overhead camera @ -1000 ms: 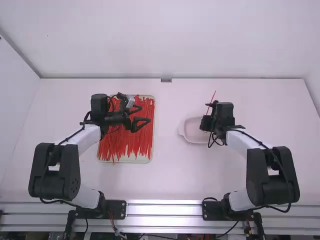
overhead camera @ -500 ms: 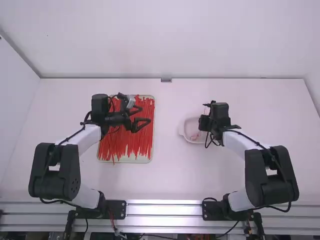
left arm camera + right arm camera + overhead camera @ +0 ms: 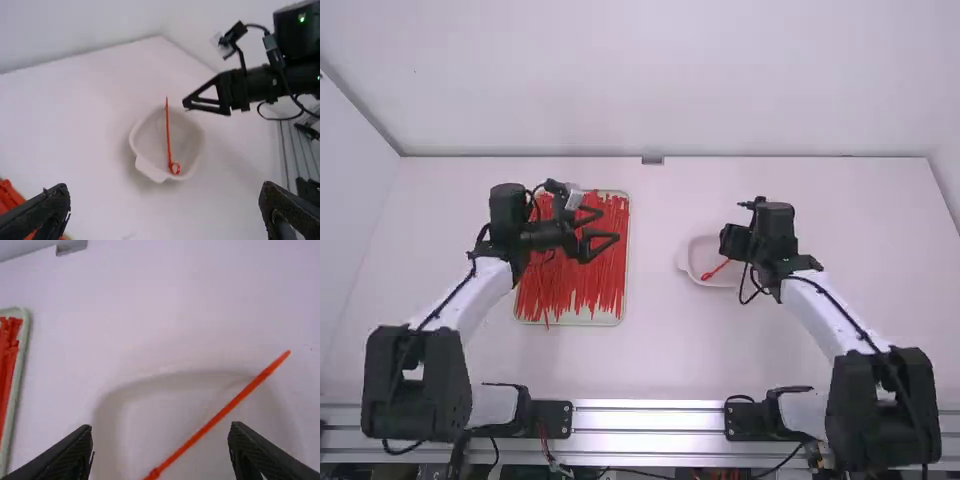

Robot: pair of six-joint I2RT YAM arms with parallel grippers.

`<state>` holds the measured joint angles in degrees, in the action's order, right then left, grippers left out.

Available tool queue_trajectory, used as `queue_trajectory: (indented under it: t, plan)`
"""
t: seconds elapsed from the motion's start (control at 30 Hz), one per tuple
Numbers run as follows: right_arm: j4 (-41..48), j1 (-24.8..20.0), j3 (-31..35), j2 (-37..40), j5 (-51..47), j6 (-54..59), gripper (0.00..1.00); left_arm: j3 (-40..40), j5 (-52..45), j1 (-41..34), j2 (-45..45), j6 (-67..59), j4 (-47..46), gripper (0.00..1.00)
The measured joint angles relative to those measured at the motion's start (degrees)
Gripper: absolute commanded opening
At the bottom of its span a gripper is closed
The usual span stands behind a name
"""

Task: Fasten the cable tie

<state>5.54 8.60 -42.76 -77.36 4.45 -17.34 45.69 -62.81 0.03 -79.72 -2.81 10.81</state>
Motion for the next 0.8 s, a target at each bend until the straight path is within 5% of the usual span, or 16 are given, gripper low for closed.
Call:
queue_trajectory:
  t: [0.43,0.6,0.8]
  plan:
    - [16.1,4.8,0.0,17.9,-0.2,-3.4,0.87,0.0,10.2,0.0,10.6,7.0,-23.0,0.99]
    - [19.1,7.0,0.0,20.7,-1.5,-3.8,0.99,0.0,11.0,0.0,10.8,7.5,-24.9,0.99]
    - [18.1,8.9,0.5,21.6,-2.6,-3.4,0.95,-0.2,11.1,0.0,11.1,7.3,-22.8,0.95]
